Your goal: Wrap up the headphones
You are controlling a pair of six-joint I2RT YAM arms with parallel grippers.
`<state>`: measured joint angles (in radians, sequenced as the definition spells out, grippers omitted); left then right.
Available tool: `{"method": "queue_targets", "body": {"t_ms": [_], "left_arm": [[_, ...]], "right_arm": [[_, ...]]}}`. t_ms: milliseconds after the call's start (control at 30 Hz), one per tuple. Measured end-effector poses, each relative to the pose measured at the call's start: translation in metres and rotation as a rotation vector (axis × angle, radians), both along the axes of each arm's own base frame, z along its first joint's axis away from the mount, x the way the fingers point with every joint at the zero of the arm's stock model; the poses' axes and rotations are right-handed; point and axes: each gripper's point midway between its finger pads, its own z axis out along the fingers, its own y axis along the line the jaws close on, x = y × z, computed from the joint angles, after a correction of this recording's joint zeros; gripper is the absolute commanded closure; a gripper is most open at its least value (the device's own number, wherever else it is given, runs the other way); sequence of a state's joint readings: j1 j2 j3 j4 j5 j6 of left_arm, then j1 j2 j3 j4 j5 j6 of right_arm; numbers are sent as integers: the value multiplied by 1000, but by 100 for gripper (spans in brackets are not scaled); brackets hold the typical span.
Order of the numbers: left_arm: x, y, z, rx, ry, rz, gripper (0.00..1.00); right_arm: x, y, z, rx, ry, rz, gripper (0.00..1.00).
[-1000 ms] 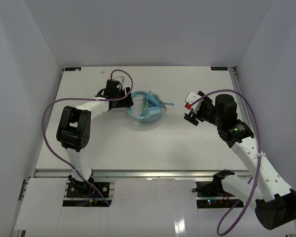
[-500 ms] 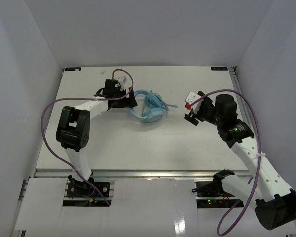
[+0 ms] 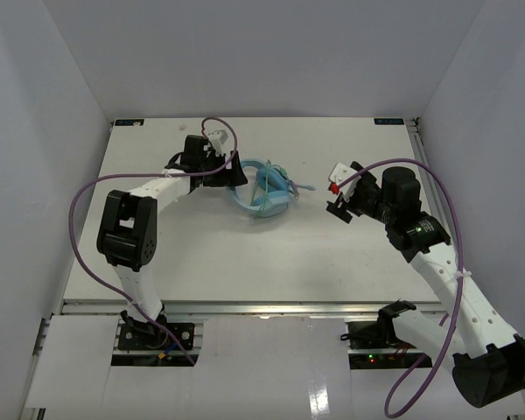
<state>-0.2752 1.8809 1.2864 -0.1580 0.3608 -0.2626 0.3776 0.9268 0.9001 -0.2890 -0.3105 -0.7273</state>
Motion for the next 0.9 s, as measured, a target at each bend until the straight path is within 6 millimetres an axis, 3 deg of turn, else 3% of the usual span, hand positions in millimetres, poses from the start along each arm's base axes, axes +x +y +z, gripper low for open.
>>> {"method": "queue_targets", "body": {"t_ms": [333,533,633,733,900], "left_arm": [[4,0,42,-9,-86,-7,2],[0,2,76,-16,-158,-12,2],[-8,6,106,-27,-217,-1,2],[-31,15,153,-54,-322,17,2],[-95,38,236,-126,-555,58,2]], "right_arm": [[-2,-2,4,9,-11,-2,20],[-3,-1,5,17,-7,-2,3],[-4,-1,6,27,-1,-10,8],[-4,-2,6,41,12,-21,10],[0,-10,6,87,54,-91,10]]}}
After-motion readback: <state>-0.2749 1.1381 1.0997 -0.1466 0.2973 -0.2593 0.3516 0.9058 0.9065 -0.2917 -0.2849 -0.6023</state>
